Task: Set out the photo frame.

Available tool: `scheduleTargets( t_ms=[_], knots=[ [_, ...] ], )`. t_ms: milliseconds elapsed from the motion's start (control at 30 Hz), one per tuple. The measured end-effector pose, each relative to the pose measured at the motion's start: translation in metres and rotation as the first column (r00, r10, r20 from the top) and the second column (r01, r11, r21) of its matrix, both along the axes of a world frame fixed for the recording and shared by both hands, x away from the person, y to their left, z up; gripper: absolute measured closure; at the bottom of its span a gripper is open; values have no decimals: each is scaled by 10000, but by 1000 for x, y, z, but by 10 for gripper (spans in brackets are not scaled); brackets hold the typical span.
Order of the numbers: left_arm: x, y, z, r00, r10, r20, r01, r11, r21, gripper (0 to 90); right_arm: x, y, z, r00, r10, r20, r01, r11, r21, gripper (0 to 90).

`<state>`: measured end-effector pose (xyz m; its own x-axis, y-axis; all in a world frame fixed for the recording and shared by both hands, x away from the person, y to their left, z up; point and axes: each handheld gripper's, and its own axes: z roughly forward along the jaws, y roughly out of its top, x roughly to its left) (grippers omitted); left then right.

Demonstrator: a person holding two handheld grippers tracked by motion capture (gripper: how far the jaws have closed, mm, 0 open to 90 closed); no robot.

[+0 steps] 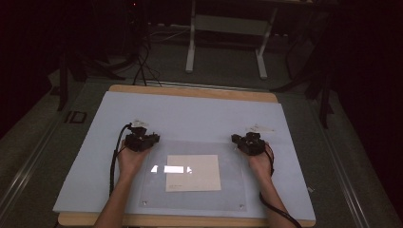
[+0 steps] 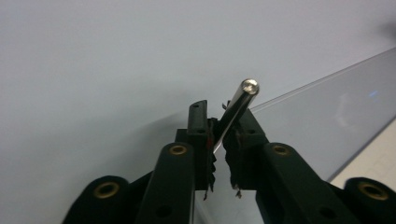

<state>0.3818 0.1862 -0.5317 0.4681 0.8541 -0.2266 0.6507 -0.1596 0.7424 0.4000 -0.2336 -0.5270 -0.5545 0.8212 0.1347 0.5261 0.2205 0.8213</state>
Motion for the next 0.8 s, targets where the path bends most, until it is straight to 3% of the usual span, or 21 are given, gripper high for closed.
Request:
scheduleTargets(
  t_ms=[100,367,500,633,700,800],
  knots=[
    [-3,1,-5,9998,112,141,-112,9999,-20,674,-1,-1,0,10000,-13,90,13,10000,84,783],
    [-11,1,-6,9943,-95,1062,137,9991,-393,598,-8,-7,4,9990,76,451,-79,10000,55,767],
    [-13,0,-4,9887,-128,1492,147,9998,-119,625,-8,-7,4,9988,139,459,-140,9999,18,802],
    [-14,0,-4,9824,13,1869,12,9999,-133,678,-11,-7,4,9988,24,498,-28,10000,82,804],
    [-14,0,-3,9809,7,1945,59,9994,-336,725,-12,-8,4,9988,-35,498,26,9998,196,809],
    [-14,0,-3,9794,158,2011,-127,9998,-170,789,-14,-9,2,9988,-161,454,145,9992,366,820]
  ],
)
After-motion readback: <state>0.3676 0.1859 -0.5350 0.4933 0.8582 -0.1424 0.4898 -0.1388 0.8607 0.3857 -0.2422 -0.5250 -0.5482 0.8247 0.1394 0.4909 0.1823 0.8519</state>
